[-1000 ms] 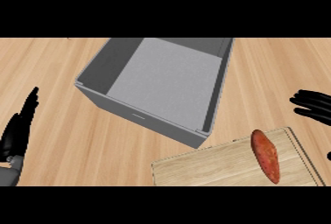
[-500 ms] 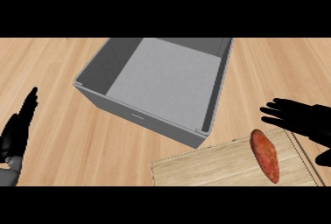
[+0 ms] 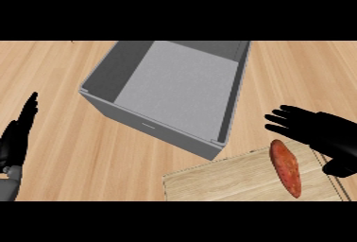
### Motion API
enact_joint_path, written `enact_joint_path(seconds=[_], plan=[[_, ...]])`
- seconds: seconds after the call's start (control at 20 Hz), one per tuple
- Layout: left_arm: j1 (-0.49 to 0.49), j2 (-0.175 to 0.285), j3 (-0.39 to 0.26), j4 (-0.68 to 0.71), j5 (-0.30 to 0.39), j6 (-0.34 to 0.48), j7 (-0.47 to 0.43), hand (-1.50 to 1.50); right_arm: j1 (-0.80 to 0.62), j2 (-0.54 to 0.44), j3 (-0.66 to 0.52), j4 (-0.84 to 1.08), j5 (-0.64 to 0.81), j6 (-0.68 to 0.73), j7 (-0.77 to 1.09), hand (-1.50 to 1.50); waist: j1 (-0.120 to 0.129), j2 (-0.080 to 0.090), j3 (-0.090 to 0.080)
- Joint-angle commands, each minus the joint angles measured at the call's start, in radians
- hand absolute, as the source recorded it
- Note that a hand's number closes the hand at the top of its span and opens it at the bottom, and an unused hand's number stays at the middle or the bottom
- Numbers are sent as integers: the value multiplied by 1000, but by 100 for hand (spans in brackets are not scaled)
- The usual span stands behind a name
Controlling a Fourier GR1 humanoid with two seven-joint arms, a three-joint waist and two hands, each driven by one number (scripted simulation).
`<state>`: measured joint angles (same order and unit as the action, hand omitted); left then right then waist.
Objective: Pick the sweet potato from the tray and place it in the cardboard box
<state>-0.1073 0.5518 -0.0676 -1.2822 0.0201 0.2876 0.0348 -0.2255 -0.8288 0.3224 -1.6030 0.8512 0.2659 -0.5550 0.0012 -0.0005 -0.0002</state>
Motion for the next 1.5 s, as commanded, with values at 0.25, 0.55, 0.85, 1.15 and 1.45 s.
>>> enact_joint_path(seconds=[0.25,0.55,0.85,1.15,1.45], plan=[[13,-30,61,-16,-54,-48,25,0,83,79,-50,12,94,-17,-116,-150,-1,0,0],[65,-96,54,-33,-109,-25,-19,0,177,101,-64,-165,100,67,-109,-150,-6,-2,0],[3,-106,84,-74,-139,-47,74,0,216,113,-80,-275,175,163,-72,-150,-5,-1,0],[1,-116,108,-50,-149,-83,49,0,144,192,-56,-135,317,134,-11,-150,1,1,0],[36,-88,171,-35,-136,-154,-3,0,146,285,-63,-49,374,48,-14,150,2,0,0]])
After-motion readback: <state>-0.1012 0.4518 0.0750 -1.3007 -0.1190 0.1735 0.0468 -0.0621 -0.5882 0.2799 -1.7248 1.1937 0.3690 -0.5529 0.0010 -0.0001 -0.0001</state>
